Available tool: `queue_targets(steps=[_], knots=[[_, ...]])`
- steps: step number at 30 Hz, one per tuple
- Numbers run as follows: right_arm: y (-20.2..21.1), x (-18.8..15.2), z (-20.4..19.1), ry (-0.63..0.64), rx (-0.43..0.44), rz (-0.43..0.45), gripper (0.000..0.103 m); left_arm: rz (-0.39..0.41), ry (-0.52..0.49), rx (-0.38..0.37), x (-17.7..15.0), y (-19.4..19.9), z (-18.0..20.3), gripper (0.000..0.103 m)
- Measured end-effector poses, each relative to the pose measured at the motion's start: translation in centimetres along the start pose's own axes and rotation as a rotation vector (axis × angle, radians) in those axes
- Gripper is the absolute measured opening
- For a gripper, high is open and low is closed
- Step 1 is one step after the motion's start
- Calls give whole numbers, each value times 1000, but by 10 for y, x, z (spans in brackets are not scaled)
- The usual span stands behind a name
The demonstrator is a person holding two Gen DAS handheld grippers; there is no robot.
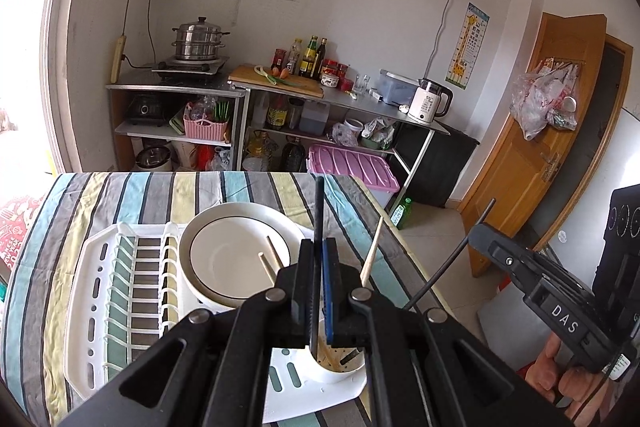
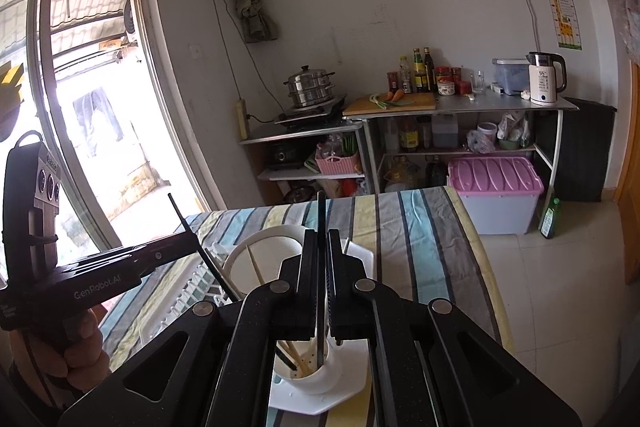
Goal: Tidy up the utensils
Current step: 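Insert the dark chopstick into the white cup with the left tool while the right tool does the same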
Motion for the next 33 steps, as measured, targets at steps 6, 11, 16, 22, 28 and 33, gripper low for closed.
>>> queue_targets(steps=[6, 11, 16, 22, 28, 33], knots=[[-6, -1, 9, -11, -15, -12, 3, -23, 26, 34, -10, -12, -15, 4], [-6, 2, 8, -18, -2, -24, 4, -26, 25, 40, -11, -13, -19, 5], [-4, 2, 7, -4, -9, -37, 11, -23, 22, 48, -11, -12, -22, 5], [7, -3, 7, -5, -6, -31, 14, -3, 23, 57, -14, 2, -25, 8], [36, -17, -6, 28, 8, -10, 14, 27, 3, 70, -32, 31, -28, 9], [71, -38, -25, 57, 39, 19, 14, 47, -19, 82, -61, 65, -29, 9]])
Point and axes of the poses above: each gripper's, at about its wrist camera, not at the fingertips, and y roughly against the way its jaws point, z to its right, x to its top, the point moved 9 cm from there along -y, roughly the way its jaws point, and after that the axes turned 2 degrees about z, right-handed, at the moved point
